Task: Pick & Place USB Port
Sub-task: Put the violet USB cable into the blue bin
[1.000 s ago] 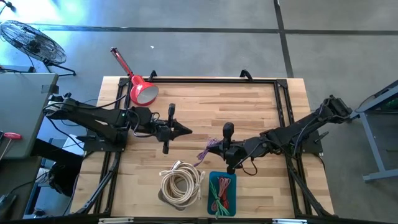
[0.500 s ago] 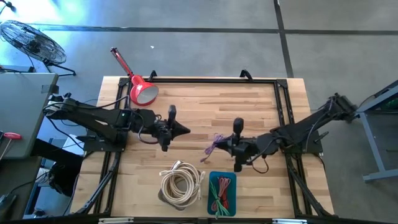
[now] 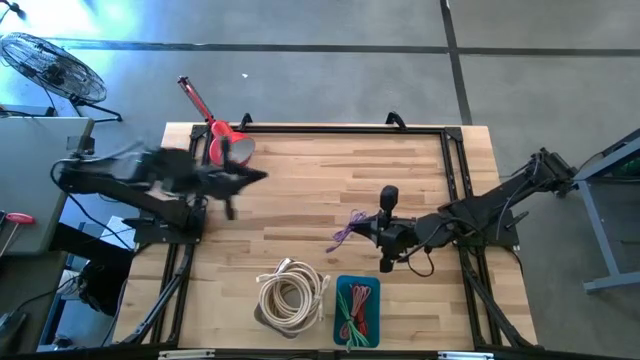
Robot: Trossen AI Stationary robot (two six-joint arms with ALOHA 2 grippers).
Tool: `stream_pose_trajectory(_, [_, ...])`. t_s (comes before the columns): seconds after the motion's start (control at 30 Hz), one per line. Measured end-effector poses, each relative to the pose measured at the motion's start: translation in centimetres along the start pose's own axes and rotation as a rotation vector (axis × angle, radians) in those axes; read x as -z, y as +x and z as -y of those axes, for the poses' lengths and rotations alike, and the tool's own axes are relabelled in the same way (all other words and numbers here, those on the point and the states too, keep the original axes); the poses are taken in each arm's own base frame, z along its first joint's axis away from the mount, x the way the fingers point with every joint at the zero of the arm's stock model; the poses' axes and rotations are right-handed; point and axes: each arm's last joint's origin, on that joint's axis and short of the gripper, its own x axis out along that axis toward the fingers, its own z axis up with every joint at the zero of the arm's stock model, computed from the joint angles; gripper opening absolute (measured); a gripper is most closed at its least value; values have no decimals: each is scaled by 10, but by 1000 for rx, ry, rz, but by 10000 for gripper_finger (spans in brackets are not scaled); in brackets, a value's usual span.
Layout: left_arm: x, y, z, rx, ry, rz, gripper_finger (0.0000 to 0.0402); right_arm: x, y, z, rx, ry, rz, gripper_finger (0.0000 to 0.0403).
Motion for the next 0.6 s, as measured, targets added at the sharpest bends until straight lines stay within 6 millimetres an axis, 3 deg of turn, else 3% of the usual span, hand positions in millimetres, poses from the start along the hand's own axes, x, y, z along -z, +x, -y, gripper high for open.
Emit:
stream_pose_trajectory(0.17, [15,-63,-16,158,-123,202,1,1,0,0,-2,-10,-7,10])
stream_pose_trajectory(0.3, [37,-94,-11,267,-175,387,1,1,-10,7,-3,-3,-6,10])
stream_pose_trajectory(0.43, [68,-101,11,265,-202,512,1,0,-38,29,14,77,21,10])
stream_pose_trajectory(0.6, [111,-91,49,220,-286,542,1,6,-75,56,29,200,49,10])
